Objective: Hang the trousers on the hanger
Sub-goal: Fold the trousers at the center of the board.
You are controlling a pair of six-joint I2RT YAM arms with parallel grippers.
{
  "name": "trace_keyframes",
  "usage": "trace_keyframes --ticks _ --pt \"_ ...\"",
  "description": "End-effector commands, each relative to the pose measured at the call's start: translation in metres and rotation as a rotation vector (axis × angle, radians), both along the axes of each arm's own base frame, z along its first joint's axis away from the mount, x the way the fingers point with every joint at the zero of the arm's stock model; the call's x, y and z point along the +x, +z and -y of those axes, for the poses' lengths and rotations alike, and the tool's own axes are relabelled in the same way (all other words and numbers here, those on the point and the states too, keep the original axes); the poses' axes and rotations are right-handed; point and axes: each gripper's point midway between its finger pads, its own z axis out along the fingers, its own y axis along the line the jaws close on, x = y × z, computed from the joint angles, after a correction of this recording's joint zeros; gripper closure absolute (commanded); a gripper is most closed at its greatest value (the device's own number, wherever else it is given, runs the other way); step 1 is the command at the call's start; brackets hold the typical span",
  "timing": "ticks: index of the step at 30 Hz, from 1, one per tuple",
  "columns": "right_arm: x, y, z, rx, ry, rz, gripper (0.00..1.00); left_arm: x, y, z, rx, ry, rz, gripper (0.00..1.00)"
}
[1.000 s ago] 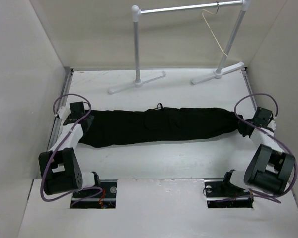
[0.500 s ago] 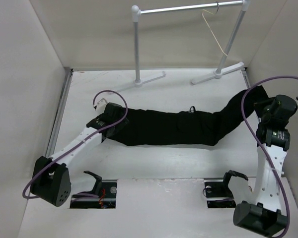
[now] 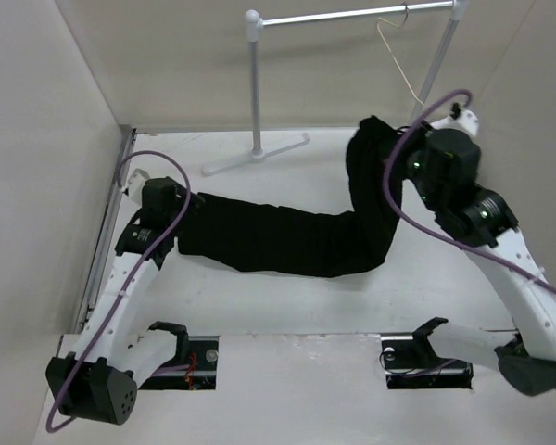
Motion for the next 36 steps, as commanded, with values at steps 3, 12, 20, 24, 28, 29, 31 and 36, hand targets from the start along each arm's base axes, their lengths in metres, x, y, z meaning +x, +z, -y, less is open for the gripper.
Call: trace_keyframes --ticks 3,12,20,24,28,29,31,36 --pt "0.017 0.033 -0.091 -0.009 0.094 0.056 0.77 -0.004 0.021 -0.031 -0.044 0.06 0.046 0.42" --pt "0.011 -0.04 -0.328 -0.133 0.469 -0.037 0.74 -0.011 0.034 -0.1 -0.047 0.286 0.097 0.42" --pt "-0.028 -0.148 -0.432 -0.241 0.712 -0.225 0.21 -0.012 0.056 -0.129 -0.009 0.352 0.124 0.42" --pt "-0.009 -0.112 -0.386 -0.183 0.688 -0.181 0.18 -0.009 0.036 -0.121 0.009 0.32 0.075 0.42" --pt "-0.007 -0.108 -0.326 -0.13 0.701 -0.178 0.26 0.008 -0.004 -0.083 0.011 0.178 -0.015 0.42" --pt "-0.009 -0.118 -0.306 -0.133 0.699 -0.202 0.37 0.013 -0.014 -0.071 0.023 0.126 -0.041 0.42" --pt "-0.018 -0.146 -0.264 -0.15 0.681 -0.256 0.65 0.024 -0.031 -0.048 0.061 0.022 -0.09 0.42" --pt "-0.047 -0.213 -0.175 -0.182 0.617 -0.382 0.78 0.056 -0.061 -0.013 0.166 -0.168 -0.212 0.44"
